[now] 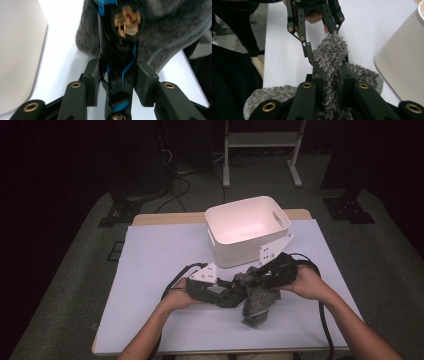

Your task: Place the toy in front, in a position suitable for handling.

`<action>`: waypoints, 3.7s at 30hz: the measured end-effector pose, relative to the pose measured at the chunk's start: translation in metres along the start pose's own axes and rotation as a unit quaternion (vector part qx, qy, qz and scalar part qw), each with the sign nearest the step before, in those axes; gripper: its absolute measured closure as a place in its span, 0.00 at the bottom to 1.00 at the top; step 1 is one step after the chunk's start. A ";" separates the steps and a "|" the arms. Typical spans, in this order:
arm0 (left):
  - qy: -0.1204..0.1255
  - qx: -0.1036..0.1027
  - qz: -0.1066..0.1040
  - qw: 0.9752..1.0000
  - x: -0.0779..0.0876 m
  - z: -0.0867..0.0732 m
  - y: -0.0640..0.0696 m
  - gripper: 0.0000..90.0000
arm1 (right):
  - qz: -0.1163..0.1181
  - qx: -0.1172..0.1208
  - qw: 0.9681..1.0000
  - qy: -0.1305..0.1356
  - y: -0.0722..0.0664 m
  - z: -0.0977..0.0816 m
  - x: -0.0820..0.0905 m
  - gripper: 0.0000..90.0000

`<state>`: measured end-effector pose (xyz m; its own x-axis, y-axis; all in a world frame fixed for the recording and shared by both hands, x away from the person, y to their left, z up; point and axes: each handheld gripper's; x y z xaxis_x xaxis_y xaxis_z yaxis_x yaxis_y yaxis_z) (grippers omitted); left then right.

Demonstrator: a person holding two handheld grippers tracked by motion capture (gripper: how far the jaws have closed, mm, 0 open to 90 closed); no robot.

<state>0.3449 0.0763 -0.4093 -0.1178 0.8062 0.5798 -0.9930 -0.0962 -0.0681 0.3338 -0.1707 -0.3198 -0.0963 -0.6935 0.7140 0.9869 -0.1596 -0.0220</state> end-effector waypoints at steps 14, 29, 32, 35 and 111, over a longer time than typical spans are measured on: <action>-0.028 -0.004 -0.003 1.000 -0.020 -0.005 0.001 0.65 | 0.005 -0.001 1.000 0.008 -0.004 -0.008 0.002 0.87; -0.089 -0.026 0.029 0.995 0.007 -0.007 -0.001 0.65 | 0.004 0.011 1.000 0.021 -0.003 0.000 -0.014 0.87; -0.106 -0.028 0.029 0.994 0.008 -0.012 -0.001 0.65 | 0.008 -0.001 1.000 0.006 0.000 -0.010 -0.021 0.87; -0.105 -0.024 0.029 0.994 0.010 -0.012 -0.001 0.65 | 0.005 -0.019 1.000 0.004 0.003 -0.025 -0.018 0.87; -0.192 -0.015 0.040 0.981 -0.012 -0.016 0.044 0.26 | 0.066 -0.048 0.996 -0.036 -0.012 -0.058 -0.070 0.86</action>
<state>0.3021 0.0716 -0.4321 -0.1913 0.5179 0.8338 -0.9810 -0.1280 -0.1455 0.3215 -0.1613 -0.4099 0.0471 -0.6613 0.7486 0.9729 -0.1395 -0.1844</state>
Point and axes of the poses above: each handheld gripper's, and its own axes: x roughly backward along the jaws, z roughly out of its top, y roughly to its right, and after that the axes turned 2 degrees about z, right-handed
